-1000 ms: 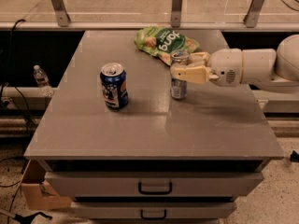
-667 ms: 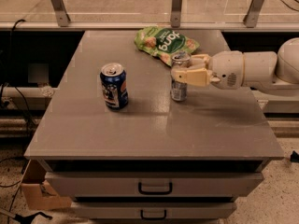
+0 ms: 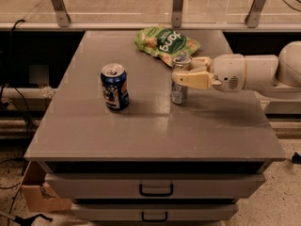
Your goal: Place redbull can upright
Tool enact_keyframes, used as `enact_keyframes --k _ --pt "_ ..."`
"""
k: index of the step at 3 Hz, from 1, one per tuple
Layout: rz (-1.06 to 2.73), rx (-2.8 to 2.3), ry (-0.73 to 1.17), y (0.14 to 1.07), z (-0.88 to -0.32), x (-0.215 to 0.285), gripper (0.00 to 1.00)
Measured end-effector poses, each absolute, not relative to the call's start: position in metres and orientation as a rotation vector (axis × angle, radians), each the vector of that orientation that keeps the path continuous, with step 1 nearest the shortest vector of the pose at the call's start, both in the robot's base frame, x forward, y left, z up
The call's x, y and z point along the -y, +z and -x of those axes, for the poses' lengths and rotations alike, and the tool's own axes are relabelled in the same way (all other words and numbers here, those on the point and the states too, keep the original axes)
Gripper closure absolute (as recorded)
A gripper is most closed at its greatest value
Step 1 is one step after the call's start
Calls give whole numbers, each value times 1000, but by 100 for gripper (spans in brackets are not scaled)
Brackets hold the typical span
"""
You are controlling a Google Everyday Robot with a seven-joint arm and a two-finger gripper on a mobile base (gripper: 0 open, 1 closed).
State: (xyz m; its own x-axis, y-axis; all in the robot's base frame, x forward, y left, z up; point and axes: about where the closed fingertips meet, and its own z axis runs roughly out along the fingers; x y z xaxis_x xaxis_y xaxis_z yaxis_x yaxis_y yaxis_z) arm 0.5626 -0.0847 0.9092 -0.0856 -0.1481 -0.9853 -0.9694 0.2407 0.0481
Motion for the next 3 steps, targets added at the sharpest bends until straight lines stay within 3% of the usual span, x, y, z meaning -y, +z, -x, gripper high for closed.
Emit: enact_keyframes --k 1,3 --pt "1112 -1475 1002 910 -562 82 84" --pt "1120 -1471 1008 910 -562 77 38"
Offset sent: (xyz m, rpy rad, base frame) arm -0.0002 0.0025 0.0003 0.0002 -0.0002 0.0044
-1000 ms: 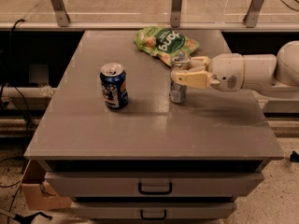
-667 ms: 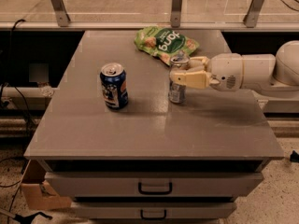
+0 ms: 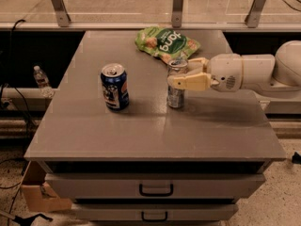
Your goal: Place redbull can upright
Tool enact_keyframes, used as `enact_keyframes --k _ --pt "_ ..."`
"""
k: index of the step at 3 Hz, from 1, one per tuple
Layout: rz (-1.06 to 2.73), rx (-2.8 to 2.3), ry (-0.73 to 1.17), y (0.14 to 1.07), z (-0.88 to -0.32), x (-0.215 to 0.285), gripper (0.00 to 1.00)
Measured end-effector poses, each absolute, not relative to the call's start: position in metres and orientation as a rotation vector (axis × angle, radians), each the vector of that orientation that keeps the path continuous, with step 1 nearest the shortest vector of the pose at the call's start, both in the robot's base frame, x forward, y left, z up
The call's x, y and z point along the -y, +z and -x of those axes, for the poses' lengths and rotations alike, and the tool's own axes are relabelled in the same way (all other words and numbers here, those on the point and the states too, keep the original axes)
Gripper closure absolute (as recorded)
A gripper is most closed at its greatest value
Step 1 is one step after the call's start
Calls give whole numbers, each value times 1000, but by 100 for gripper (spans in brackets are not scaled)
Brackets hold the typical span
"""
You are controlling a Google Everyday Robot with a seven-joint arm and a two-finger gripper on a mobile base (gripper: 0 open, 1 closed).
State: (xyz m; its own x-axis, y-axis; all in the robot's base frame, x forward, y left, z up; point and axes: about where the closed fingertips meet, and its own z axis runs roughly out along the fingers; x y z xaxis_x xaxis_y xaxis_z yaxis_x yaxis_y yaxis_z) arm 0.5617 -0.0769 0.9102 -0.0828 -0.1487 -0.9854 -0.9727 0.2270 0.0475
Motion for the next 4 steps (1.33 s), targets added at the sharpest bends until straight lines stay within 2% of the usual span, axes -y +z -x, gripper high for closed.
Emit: enact_keyframes --k 1,2,4 --pt "1124 -1468 1012 911 -561 74 15" --pt "1128 -1466 1015 911 -561 71 0" --pt "1147 -1473 989 917 -560 74 0"
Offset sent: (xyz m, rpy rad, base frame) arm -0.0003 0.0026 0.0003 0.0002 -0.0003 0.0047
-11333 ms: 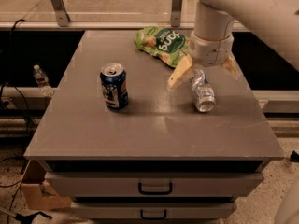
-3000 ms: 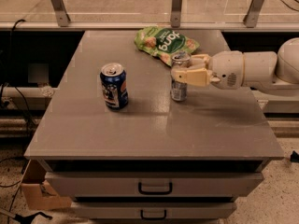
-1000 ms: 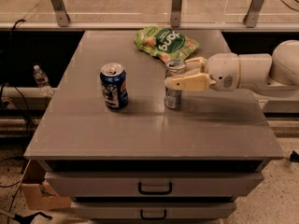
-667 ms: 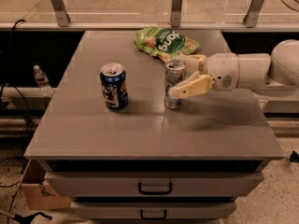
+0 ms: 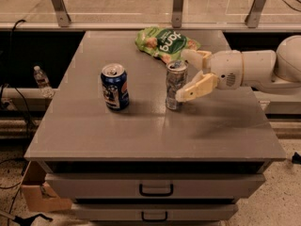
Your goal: Place redbull can upright
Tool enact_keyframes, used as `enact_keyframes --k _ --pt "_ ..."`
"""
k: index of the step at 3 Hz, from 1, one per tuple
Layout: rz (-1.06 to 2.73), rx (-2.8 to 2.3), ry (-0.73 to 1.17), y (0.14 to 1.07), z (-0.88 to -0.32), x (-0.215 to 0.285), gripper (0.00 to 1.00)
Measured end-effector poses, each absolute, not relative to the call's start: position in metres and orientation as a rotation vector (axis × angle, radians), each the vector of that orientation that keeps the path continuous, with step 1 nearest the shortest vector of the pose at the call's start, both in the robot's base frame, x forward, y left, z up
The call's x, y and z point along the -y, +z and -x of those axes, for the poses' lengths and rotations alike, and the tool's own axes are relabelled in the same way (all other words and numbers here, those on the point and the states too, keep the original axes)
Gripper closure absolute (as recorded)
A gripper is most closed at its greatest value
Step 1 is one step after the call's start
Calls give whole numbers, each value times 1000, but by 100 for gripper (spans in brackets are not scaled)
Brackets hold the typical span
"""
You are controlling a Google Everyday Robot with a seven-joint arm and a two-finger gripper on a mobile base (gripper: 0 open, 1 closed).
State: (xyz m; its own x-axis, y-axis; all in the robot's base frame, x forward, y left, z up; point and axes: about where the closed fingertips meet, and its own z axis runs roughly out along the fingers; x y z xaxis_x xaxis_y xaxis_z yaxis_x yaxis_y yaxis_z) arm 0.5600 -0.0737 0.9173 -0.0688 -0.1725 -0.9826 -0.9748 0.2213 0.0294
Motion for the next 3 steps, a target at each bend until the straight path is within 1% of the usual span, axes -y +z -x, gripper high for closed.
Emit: enact_keyframes --k 2,3 --pt "1165 -1522 856 946 -548 103 0" --pt "1167 -1523 852 947 -548 103 0"
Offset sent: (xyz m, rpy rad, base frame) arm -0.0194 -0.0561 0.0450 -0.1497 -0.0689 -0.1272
